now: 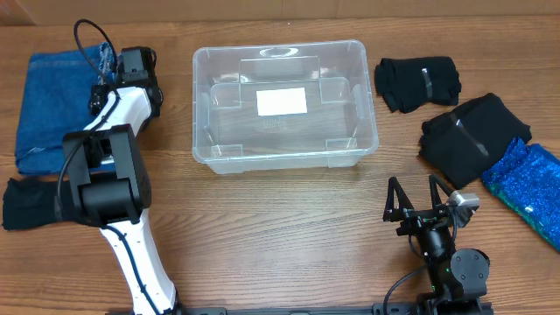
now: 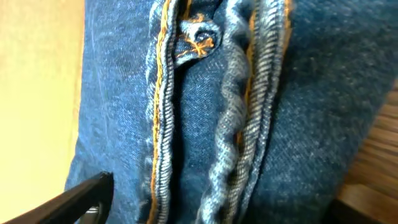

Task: Pack container
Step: 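Move the left gripper over the folded blue jeans and grasp them, then lift the jeans with the left gripper and carry them over the bin, then lower the jeans into the bin and open the left gripper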

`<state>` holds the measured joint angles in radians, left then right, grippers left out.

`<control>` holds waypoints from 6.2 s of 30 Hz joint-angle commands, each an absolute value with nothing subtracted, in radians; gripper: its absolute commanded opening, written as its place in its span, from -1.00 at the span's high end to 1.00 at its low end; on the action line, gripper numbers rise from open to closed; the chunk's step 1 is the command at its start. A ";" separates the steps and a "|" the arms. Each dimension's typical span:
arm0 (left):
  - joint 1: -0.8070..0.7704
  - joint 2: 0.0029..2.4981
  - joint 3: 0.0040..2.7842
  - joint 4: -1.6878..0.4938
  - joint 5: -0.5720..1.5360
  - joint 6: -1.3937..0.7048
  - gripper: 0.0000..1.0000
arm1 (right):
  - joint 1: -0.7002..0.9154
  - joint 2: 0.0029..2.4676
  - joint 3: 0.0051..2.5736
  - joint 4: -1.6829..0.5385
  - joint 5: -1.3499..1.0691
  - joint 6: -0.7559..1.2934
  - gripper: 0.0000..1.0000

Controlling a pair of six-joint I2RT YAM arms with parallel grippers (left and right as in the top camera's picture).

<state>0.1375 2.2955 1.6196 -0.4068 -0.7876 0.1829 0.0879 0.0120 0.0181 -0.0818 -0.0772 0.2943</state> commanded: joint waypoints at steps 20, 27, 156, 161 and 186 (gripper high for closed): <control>0.036 2.354 1.890 -0.773 -0.544 0.130 0.92 | 0.095 0.003 0.008 -0.077 -0.068 0.292 -1.00; 0.030 2.354 2.291 -1.071 -0.322 0.107 0.92 | 0.095 0.003 0.008 -0.078 -0.068 0.292 -1.00; -0.511 1.786 2.371 -1.159 -0.057 0.729 0.36 | 0.095 0.003 0.008 -0.078 -0.068 0.292 -1.00; -0.511 1.883 2.371 -1.236 -0.015 0.725 0.83 | 0.095 0.003 0.008 -0.078 -0.068 0.292 -1.00; -0.512 2.441 2.370 -1.645 0.304 0.387 0.92 | 0.095 0.003 0.008 -0.078 -0.068 0.292 -1.00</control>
